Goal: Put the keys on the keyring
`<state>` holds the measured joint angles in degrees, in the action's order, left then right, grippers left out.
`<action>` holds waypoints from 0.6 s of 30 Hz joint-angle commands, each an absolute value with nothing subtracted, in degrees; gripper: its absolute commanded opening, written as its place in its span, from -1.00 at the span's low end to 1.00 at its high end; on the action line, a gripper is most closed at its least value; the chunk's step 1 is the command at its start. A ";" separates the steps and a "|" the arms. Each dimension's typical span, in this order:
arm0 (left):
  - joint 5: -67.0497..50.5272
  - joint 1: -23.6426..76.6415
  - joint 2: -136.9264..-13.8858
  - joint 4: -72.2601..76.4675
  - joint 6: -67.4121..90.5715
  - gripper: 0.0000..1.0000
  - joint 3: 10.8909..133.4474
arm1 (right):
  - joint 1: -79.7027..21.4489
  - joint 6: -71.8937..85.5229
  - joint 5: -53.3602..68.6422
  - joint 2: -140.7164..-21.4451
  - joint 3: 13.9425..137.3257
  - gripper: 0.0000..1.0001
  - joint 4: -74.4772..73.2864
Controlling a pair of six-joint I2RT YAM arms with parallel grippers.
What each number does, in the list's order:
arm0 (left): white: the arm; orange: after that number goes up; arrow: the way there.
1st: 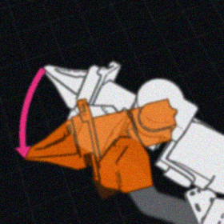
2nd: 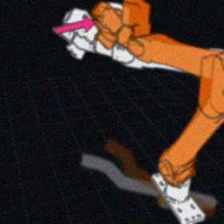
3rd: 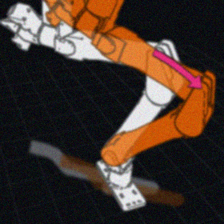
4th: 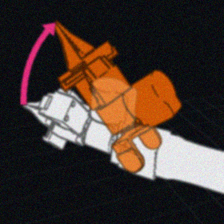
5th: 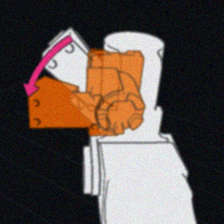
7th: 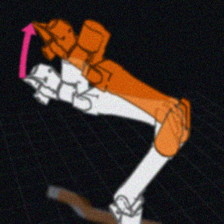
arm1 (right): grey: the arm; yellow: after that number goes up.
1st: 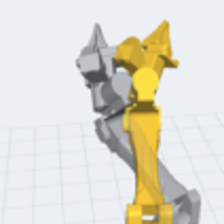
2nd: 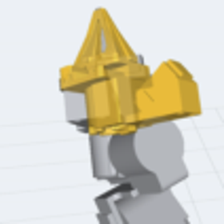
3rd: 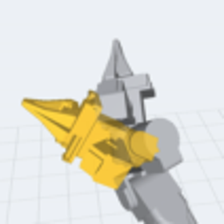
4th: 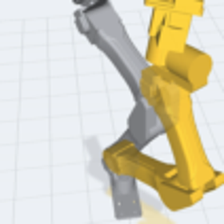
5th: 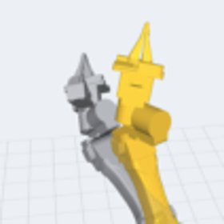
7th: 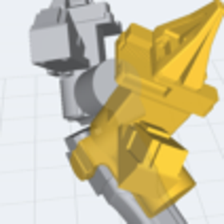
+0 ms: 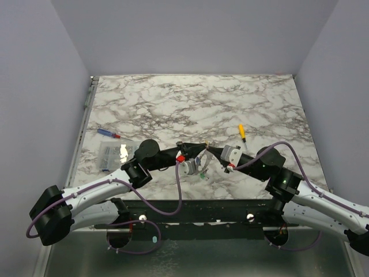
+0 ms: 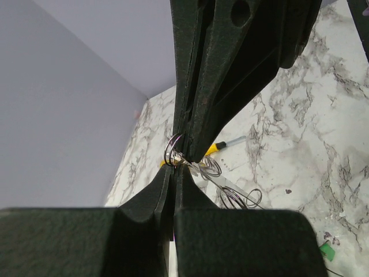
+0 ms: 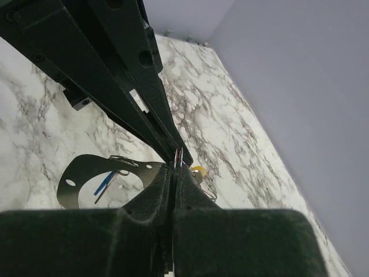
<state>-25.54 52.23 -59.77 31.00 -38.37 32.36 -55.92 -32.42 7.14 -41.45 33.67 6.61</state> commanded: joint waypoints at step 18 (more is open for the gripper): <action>-26.99 52.48 -56.79 32.05 -37.88 -0.68 32.18 | -56.07 -29.17 9.84 -39.95 34.62 -0.99 15.39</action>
<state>-25.85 52.10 -58.50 33.17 -37.89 32.36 -55.92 -29.47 8.01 -41.50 33.67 11.44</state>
